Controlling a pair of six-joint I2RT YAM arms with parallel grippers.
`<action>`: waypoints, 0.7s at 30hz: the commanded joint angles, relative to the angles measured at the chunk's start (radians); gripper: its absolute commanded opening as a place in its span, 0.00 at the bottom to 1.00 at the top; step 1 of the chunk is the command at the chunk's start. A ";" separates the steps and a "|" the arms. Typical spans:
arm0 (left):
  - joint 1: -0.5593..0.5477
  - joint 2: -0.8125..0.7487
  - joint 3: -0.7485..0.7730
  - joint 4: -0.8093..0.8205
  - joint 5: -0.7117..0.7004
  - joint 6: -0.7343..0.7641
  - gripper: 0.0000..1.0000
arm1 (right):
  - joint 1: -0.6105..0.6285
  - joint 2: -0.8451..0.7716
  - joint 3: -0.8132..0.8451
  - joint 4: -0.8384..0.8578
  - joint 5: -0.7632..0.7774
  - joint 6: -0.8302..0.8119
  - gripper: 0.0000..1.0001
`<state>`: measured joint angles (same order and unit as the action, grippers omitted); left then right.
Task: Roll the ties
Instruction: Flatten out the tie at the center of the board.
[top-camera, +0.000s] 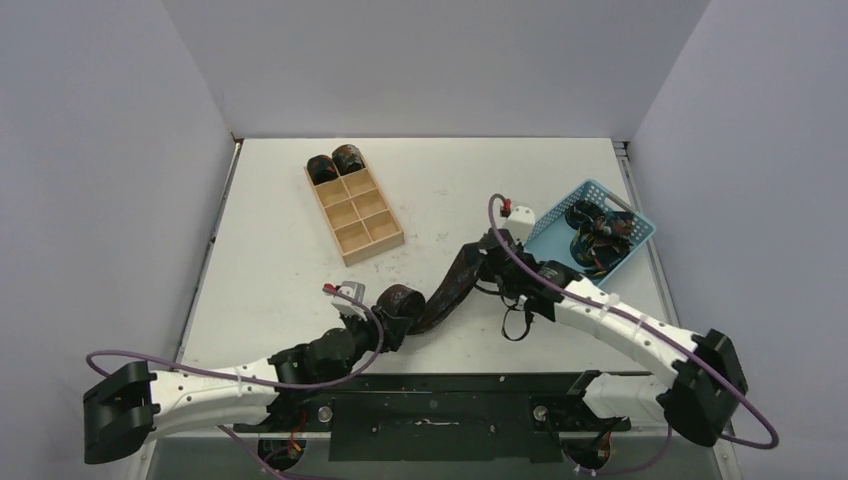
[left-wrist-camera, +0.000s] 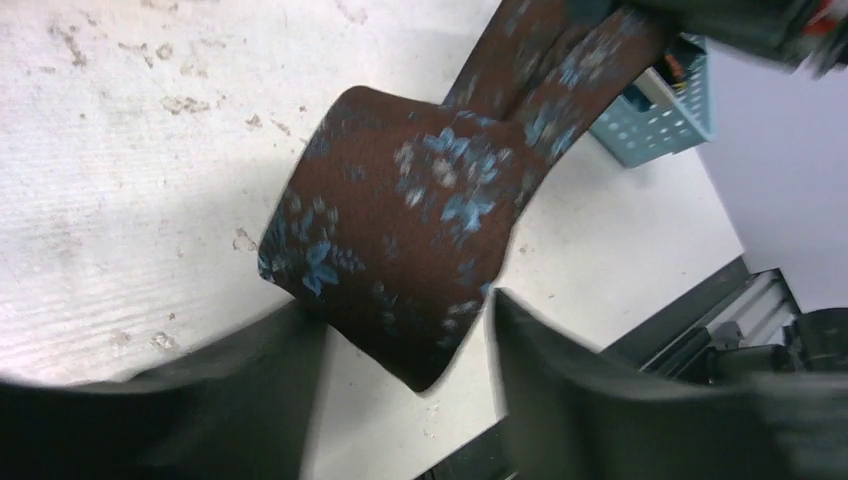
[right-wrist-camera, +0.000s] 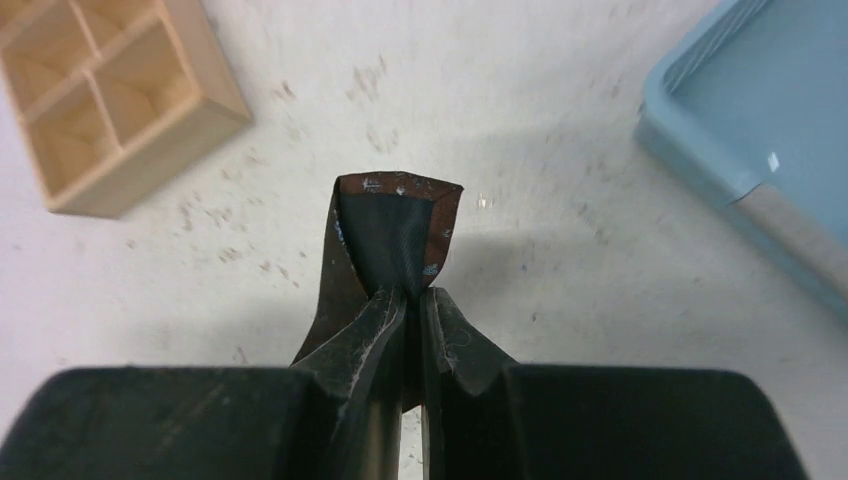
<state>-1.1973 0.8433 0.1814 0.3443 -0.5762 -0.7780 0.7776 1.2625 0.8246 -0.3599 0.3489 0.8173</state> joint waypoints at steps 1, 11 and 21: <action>-0.005 -0.138 -0.071 0.144 -0.020 0.005 0.72 | -0.014 -0.162 0.152 -0.144 0.169 -0.149 0.05; -0.009 -0.563 -0.085 -0.020 -0.078 0.111 0.96 | -0.015 -0.281 0.323 -0.109 0.041 -0.425 0.05; 0.014 -0.390 0.206 0.110 0.347 0.526 0.96 | -0.019 -0.266 0.507 -0.096 -0.294 -0.512 0.05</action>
<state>-1.1969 0.2947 0.1642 0.4259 -0.5068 -0.4545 0.7654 1.0023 1.2591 -0.4870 0.2195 0.3576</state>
